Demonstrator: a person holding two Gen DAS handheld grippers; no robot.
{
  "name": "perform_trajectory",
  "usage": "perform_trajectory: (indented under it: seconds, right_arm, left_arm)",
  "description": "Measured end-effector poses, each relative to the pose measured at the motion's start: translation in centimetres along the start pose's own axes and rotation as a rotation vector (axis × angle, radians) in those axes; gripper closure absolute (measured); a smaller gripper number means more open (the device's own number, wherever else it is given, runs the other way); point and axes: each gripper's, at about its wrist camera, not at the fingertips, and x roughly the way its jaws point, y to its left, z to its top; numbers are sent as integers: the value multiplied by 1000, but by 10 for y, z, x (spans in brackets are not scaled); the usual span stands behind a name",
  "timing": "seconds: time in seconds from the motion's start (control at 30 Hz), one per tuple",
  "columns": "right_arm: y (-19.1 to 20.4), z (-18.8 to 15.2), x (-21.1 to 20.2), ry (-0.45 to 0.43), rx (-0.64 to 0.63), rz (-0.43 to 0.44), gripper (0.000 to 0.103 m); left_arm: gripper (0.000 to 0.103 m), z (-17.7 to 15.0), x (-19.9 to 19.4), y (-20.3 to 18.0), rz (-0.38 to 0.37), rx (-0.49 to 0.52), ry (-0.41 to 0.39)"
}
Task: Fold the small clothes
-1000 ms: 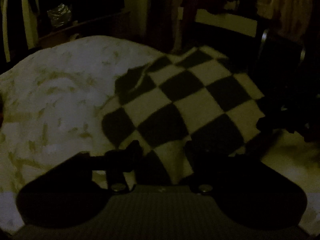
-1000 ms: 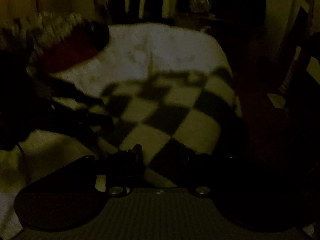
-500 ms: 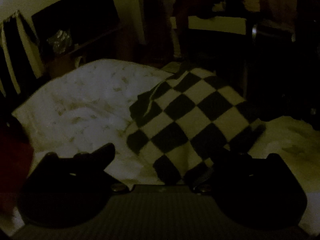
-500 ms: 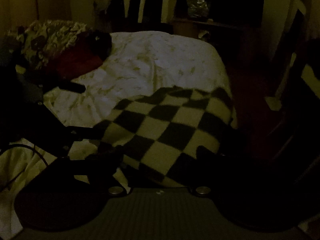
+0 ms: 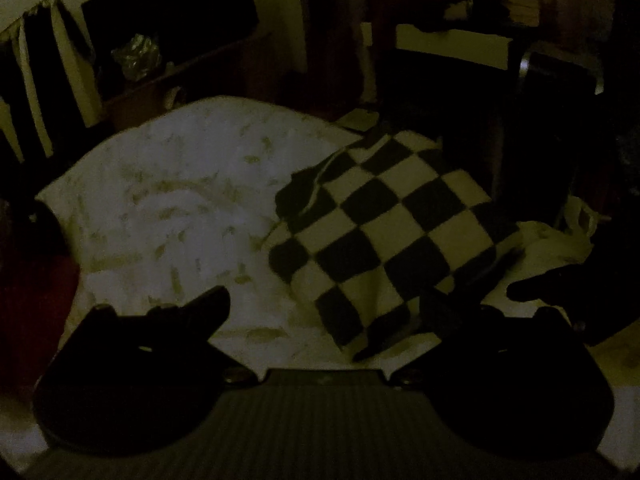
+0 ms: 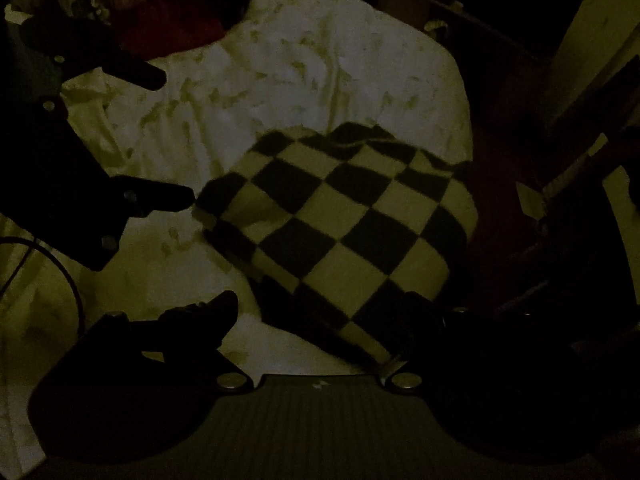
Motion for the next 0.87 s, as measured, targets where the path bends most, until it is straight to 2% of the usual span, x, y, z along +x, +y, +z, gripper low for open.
perform_trajectory:
  seconds: [0.13, 0.47, 0.73, 0.87]
  right_arm:
    - [4, -2, -4, 2, -30, -47, 0]
    - [1, -3, -5, -12, -35, -101, 0]
    - [0, -4, -4, -7, -21, -104, 0]
    - [0, -4, -4, -6, -15, -106, 0]
  left_arm:
    - [0, -2, 5, 0, 9, 0, 9]
    - [0, -2, 9, 0, -6, -12, 16]
    - [0, -2, 10, -4, -24, -16, 10]
    - [0, -2, 10, -9, -9, -1, 12]
